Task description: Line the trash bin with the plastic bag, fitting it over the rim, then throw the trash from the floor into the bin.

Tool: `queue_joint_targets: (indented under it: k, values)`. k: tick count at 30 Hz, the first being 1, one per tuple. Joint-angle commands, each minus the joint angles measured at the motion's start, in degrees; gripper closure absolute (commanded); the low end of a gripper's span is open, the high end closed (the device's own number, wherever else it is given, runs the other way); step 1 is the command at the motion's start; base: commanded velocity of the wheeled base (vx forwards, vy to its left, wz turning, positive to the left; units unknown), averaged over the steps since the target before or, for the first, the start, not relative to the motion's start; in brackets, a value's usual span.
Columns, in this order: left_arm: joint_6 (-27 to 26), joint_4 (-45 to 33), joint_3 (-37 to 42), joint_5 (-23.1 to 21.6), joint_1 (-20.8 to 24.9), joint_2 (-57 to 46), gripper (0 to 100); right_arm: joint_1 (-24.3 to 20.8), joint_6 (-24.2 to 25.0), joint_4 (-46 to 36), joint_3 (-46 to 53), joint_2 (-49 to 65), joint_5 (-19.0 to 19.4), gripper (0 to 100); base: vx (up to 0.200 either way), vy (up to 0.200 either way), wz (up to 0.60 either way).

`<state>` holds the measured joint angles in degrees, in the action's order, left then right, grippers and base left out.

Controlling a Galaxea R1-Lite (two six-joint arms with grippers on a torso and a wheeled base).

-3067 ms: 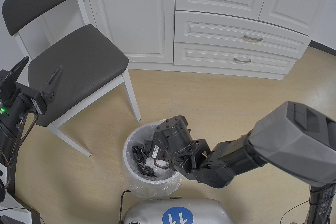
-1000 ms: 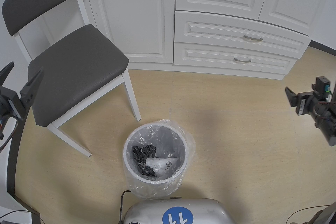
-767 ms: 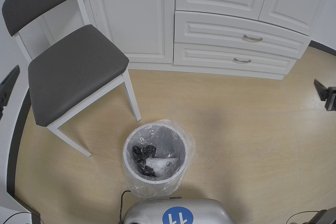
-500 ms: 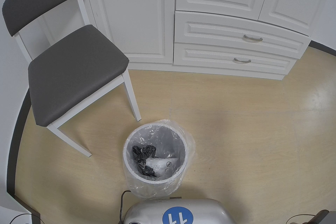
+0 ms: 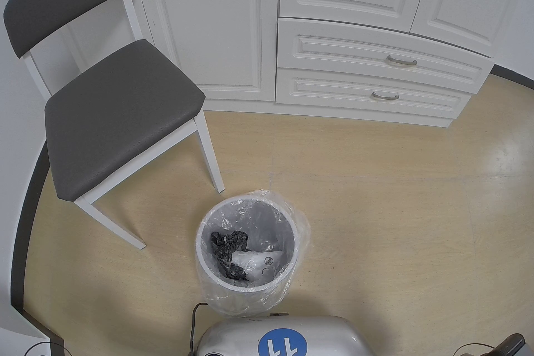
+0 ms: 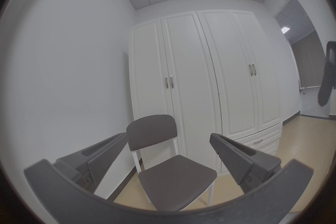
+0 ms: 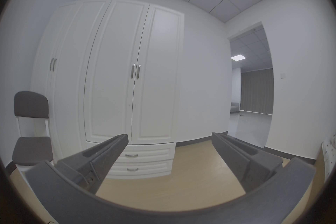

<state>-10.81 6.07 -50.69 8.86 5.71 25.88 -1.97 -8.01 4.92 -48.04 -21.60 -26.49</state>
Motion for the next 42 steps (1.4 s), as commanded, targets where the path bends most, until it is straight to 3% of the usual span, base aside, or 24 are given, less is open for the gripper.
queue_joint_targets:
  k: [1,4,11,18,23,30,42]
  values:
    - [0.0,-4.6,-3.7,-1.8,-1.2,-6.5,0,2.3,0.1,-2.6,0.9,9.9,0.2,0,0.0,0.0,0.0]
    - [0.0,-9.8,-5.7,-2.4,-1.2,-9.4,0,1.8,0.1,-3.6,3.4,13.8,0.7,0,0.0,0.0,0.0]
    - [0.2,-12.0,-3.8,-2.6,-2.0,-13.2,0,0.6,0.3,-4.0,7.2,18.1,1.1,0,0.0,0.0,0.0]
    - [0.6,-12.2,0.9,-2.6,-3.0,-16.9,0,1.9,1.2,-3.9,12.1,21.6,1.0,0,0.0,0.0,0.0]
    - [1.3,-12.2,4.7,-2.6,-4.2,-19.4,0,1.9,5.9,-4.0,13.7,21.6,0.8,0,0.0,0.0,0.0]
    - [3.3,-12.2,12.2,-2.9,-6.0,-24.0,0,1.9,6.4,-2.3,20.3,21.6,1.7,0,0.0,0.0,0.0]
    - [9.4,-7.7,30.8,-3.9,-5.8,-25.7,0,1.9,8.0,15.5,34.4,21.6,4.3,0,0.0,0.0,0.0]
